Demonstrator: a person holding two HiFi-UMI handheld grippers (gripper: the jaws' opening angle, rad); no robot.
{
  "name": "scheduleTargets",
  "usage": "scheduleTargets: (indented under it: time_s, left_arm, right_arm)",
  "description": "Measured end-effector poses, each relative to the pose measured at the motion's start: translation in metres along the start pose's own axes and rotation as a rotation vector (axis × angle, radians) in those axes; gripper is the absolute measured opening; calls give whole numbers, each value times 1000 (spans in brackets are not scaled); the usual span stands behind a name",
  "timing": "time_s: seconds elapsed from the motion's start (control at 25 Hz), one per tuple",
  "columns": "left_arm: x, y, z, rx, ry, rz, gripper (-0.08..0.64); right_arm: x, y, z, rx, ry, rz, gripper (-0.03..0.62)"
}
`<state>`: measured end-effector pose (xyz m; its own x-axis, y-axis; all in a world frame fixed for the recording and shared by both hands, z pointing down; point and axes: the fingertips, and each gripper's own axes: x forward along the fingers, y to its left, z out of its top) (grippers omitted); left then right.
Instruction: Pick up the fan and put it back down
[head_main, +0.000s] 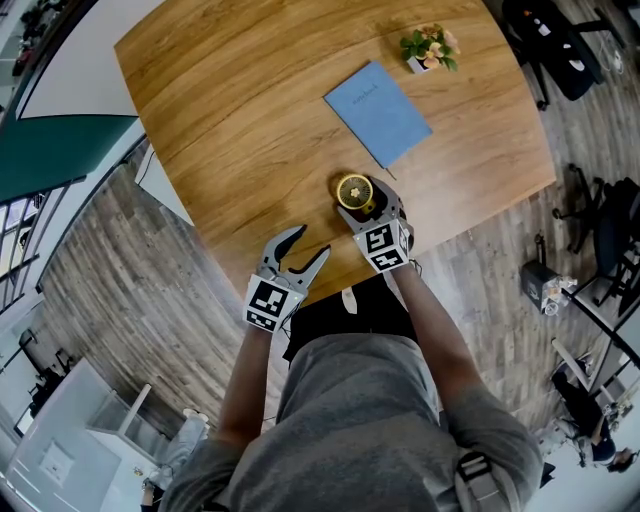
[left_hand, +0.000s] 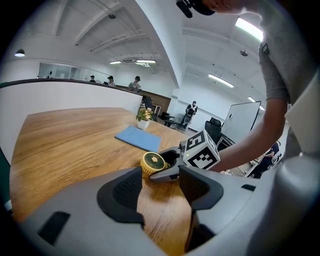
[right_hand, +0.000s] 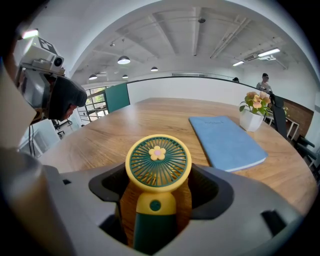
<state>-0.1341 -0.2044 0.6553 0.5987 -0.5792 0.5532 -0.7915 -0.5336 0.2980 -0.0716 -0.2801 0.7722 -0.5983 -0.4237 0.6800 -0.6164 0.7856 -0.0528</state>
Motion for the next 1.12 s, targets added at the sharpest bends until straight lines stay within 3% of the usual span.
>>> scheduleTargets:
  time_s: [0.52,1.12]
  left_arm:
    - [-8,-9,3,6,-13,21,247]
    - [-23,-41,22,82,-47,38,247]
  right_arm:
    - [-14,7,-3,19,-14,22,376]
    - [-52,8,10,0,-75,9,376]
